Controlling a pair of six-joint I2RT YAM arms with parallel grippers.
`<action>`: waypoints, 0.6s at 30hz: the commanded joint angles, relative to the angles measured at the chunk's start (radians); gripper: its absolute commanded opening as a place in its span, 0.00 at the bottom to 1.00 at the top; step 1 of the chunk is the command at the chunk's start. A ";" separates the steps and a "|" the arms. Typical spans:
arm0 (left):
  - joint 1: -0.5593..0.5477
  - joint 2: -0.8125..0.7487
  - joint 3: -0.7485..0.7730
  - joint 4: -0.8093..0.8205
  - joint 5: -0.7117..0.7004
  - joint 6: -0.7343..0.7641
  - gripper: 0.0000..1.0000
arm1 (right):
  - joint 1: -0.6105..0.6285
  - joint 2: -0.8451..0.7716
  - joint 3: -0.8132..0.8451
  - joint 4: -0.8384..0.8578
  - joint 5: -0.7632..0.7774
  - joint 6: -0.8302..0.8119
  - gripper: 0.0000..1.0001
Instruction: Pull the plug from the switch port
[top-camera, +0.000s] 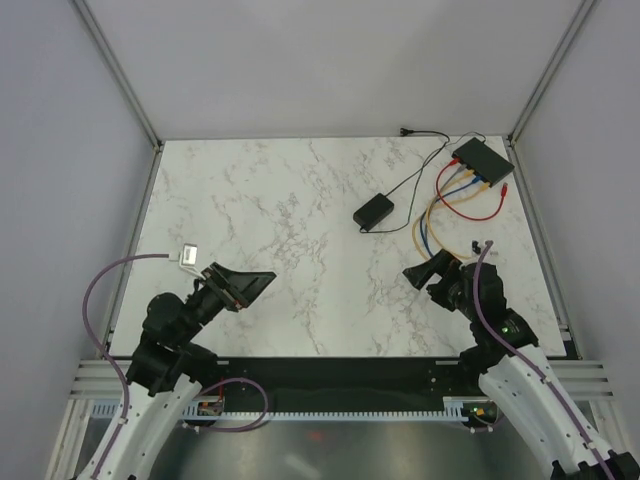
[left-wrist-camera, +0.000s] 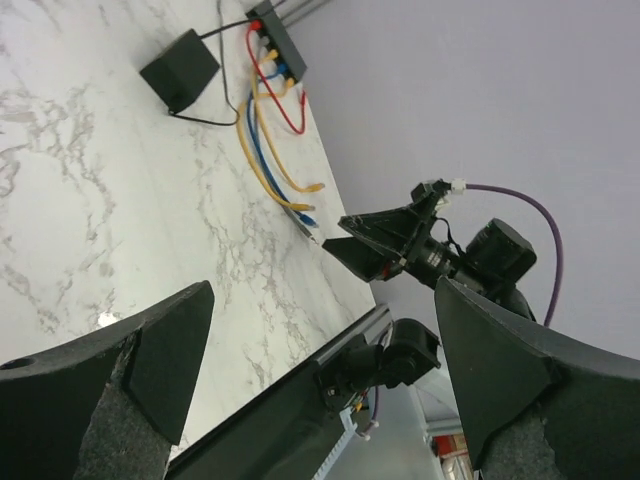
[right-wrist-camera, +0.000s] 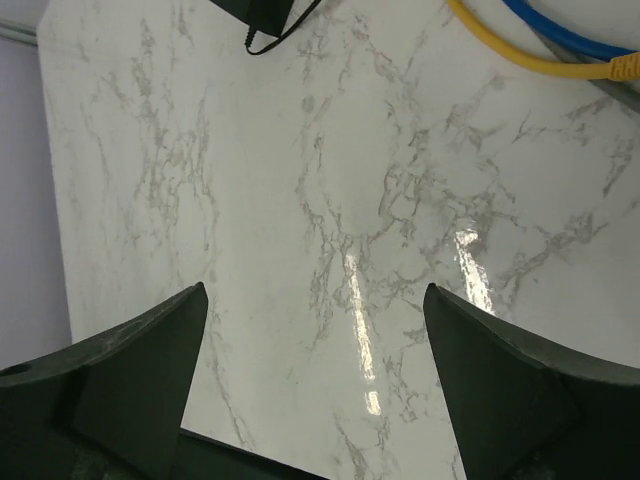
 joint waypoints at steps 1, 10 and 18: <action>0.000 -0.005 0.087 -0.186 -0.122 -0.046 1.00 | 0.002 0.071 0.105 -0.057 0.088 -0.117 0.98; 0.000 0.070 0.146 -0.192 -0.106 0.102 0.98 | 0.000 0.388 0.293 -0.025 0.159 -0.218 0.95; -0.002 0.488 0.187 -0.174 0.210 0.252 0.84 | -0.117 0.776 0.517 0.078 0.309 -0.247 0.91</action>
